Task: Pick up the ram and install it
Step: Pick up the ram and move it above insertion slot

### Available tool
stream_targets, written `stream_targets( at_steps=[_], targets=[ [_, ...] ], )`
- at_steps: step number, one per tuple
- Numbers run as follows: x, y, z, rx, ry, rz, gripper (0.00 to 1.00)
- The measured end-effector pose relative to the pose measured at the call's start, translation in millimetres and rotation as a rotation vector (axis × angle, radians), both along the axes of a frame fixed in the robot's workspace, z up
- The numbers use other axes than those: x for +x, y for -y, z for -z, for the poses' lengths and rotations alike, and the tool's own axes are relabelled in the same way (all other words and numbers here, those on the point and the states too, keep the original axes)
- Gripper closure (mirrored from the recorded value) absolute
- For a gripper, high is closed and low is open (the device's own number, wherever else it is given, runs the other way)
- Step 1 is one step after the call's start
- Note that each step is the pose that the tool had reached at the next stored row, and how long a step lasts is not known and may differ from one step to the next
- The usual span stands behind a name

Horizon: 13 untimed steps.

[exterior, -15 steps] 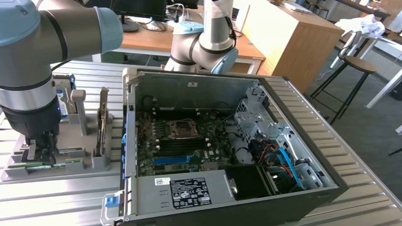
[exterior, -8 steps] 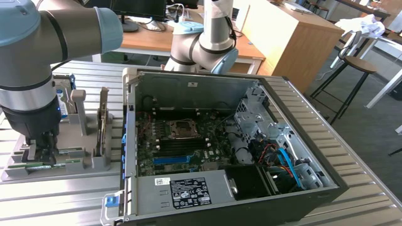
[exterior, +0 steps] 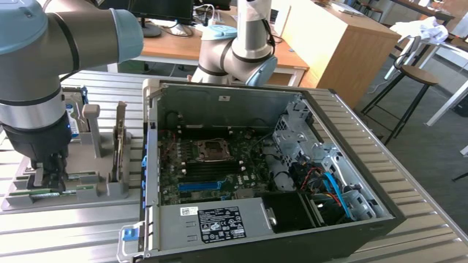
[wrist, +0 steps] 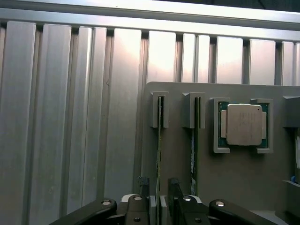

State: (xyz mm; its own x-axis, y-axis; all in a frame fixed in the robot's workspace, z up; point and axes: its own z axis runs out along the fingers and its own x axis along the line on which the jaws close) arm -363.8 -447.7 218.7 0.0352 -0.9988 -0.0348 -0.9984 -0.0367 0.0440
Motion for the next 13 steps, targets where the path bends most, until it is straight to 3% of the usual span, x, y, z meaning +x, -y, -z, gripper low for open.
stream_targets(
  at_steps=[13],
  targets=[
    [6.3,0.0,0.8,0.0016,-0.0003,0.0,0.7]
  ],
)
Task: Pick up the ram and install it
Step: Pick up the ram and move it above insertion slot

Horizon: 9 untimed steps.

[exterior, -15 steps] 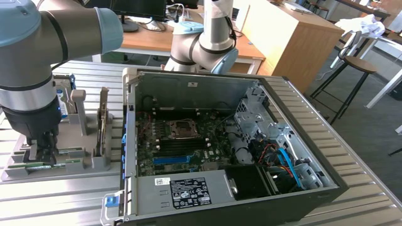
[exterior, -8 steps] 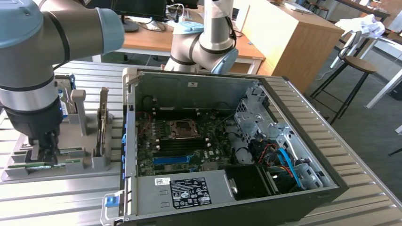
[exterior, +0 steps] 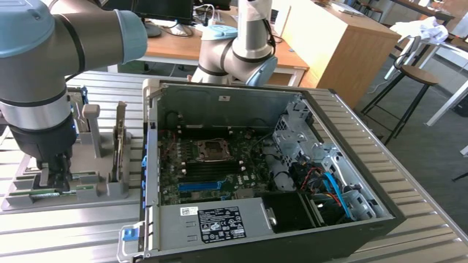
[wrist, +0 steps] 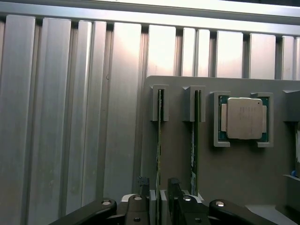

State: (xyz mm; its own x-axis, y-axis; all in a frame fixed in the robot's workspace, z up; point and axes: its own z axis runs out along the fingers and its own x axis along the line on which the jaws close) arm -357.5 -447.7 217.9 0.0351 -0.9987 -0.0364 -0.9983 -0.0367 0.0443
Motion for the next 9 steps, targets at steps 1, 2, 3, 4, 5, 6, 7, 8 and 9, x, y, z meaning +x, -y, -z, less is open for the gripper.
stream_targets(
  at_steps=[1,2,3,4,5,6,7,8,9],
  targets=[
    [0.0,0.0,0.0,0.0,0.0,0.0,0.7],
    [0.0,0.0,0.2,0.0,-0.0001,0.0,0.7],
    [0.1,-0.1,1.1,0.0002,0.0002,0.0,0.7],
    [0.1,-0.1,2.2,0.0001,0.0002,0.0,0.7],
    [0.0,0.0,3.4,0.0,0.0,0.0,0.7],
    [0.1,0.0,4.6,0.0001,0.0001,0.0,0.7],
    [0.1,0.0,5.7,0.0001,0.0001,0.0,0.7],
    [0.0,0.0,6.6,0.0001,0.0001,0.0,0.7],
    [0.1,0.0,7.6,0.0001,0.0001,0.0,0.7]
  ],
)
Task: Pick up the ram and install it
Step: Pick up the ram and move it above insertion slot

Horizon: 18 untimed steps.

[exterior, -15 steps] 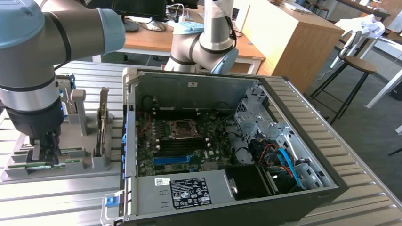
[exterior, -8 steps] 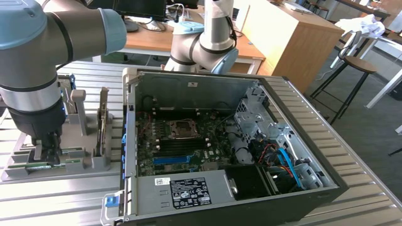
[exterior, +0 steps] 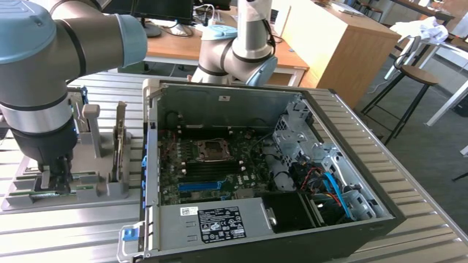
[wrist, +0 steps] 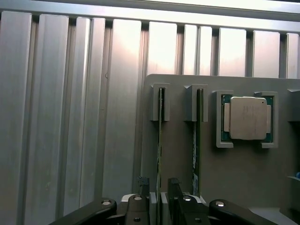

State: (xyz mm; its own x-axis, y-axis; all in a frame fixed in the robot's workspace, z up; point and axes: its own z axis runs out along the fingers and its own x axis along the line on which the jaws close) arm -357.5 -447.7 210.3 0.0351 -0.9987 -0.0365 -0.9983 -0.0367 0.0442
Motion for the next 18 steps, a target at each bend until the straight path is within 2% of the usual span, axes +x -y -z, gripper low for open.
stream_targets(
  at_steps=[18],
  targets=[
    [0.0,0.0,11.4,-0.0001,-0.0002,0.0,0.7]
  ],
)
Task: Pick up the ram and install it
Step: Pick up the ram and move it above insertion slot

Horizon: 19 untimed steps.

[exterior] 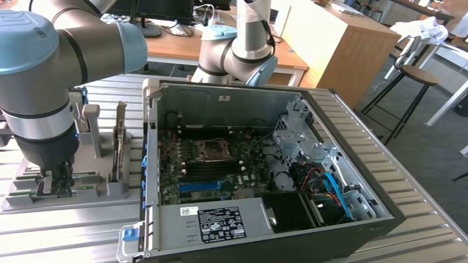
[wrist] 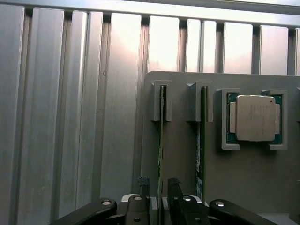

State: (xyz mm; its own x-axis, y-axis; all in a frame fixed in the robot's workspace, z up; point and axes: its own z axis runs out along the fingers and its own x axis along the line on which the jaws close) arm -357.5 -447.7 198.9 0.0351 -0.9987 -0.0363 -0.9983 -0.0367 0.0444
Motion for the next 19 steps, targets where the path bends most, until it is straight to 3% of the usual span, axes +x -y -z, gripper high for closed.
stream_targets(
  at_steps=[19],
  targets=[
    [0.0,-1.9,0.5,0.0001,0.0002,0.0,0.7]
  ],
)
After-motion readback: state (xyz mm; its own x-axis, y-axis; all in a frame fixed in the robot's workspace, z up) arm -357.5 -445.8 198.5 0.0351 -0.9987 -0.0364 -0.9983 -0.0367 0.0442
